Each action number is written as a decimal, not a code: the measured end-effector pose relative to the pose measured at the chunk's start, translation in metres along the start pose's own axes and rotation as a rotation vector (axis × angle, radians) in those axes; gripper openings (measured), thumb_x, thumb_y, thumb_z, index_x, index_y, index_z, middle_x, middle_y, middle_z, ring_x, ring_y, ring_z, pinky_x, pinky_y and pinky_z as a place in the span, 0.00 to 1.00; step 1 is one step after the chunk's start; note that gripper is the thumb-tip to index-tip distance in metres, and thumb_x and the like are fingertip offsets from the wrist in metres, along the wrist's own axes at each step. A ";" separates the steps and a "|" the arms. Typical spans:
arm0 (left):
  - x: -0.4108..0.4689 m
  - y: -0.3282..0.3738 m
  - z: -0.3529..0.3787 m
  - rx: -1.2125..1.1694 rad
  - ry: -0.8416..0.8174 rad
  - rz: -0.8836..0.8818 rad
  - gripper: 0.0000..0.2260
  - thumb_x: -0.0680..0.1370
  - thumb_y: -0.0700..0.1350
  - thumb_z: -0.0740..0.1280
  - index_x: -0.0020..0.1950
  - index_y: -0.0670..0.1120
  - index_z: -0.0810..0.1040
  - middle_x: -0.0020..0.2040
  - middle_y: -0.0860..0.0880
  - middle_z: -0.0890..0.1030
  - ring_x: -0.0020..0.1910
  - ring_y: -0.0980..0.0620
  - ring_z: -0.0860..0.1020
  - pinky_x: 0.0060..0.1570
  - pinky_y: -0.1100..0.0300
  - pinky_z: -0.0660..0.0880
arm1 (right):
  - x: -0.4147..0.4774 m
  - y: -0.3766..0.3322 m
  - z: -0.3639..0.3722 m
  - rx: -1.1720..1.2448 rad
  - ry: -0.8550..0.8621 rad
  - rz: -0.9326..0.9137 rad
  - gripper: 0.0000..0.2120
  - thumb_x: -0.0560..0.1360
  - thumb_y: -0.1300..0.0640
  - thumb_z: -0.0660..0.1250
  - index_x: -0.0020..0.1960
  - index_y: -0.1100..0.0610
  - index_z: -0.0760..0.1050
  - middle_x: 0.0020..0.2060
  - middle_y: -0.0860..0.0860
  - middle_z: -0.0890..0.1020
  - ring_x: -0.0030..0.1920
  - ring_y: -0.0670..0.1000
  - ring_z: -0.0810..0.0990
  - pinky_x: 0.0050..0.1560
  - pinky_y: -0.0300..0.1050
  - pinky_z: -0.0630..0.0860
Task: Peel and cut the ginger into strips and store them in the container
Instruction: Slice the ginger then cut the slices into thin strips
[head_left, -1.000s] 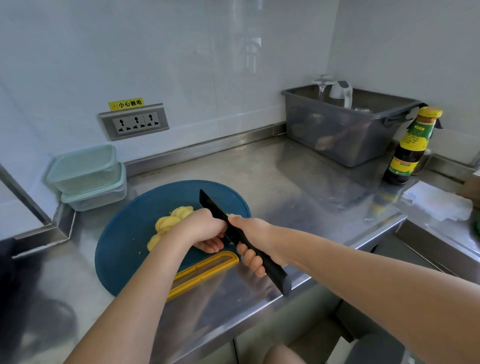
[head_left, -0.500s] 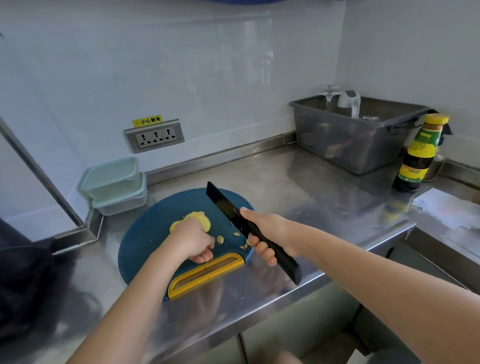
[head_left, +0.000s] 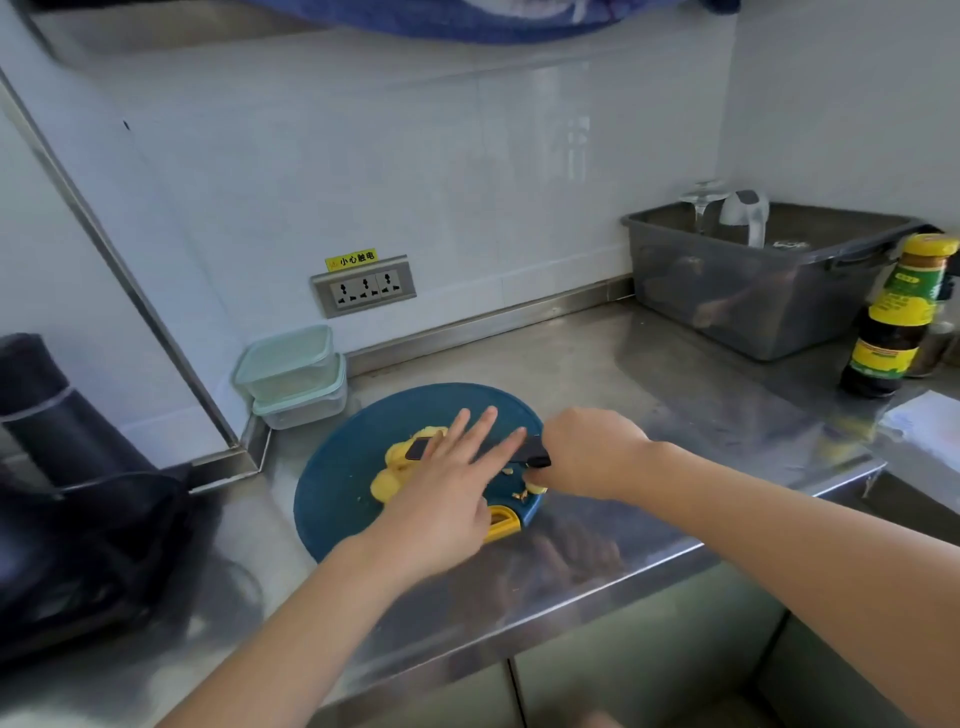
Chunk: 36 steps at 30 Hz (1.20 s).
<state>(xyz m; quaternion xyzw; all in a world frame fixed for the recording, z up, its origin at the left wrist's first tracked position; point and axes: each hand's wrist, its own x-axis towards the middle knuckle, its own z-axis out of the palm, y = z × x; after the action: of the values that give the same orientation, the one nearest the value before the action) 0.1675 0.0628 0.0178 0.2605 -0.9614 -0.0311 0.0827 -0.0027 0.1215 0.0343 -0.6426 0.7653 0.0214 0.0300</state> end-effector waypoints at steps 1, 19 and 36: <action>0.003 0.003 0.003 0.035 -0.032 -0.001 0.34 0.79 0.39 0.56 0.76 0.61 0.43 0.78 0.54 0.39 0.76 0.51 0.36 0.71 0.57 0.37 | 0.000 0.001 -0.001 -0.024 0.012 -0.020 0.18 0.79 0.44 0.58 0.44 0.58 0.75 0.33 0.49 0.70 0.34 0.51 0.72 0.28 0.41 0.65; 0.040 -0.002 0.049 -0.173 0.187 -0.094 0.28 0.78 0.57 0.62 0.75 0.51 0.59 0.74 0.52 0.60 0.74 0.54 0.55 0.71 0.63 0.52 | 0.009 0.064 0.024 0.334 0.069 0.388 0.19 0.78 0.44 0.62 0.36 0.57 0.66 0.32 0.49 0.70 0.37 0.54 0.74 0.32 0.42 0.67; 0.060 -0.059 0.038 -0.263 0.217 -0.284 0.17 0.83 0.48 0.53 0.69 0.49 0.72 0.71 0.53 0.68 0.72 0.54 0.62 0.69 0.62 0.56 | 0.053 0.045 0.045 0.436 0.033 0.368 0.23 0.80 0.40 0.59 0.33 0.55 0.70 0.31 0.51 0.78 0.30 0.51 0.77 0.28 0.41 0.74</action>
<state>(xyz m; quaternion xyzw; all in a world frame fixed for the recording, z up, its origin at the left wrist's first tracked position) 0.1389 -0.0174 -0.0173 0.3823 -0.8881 -0.1396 0.2137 -0.0555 0.0810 -0.0148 -0.4715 0.8560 -0.1493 0.1507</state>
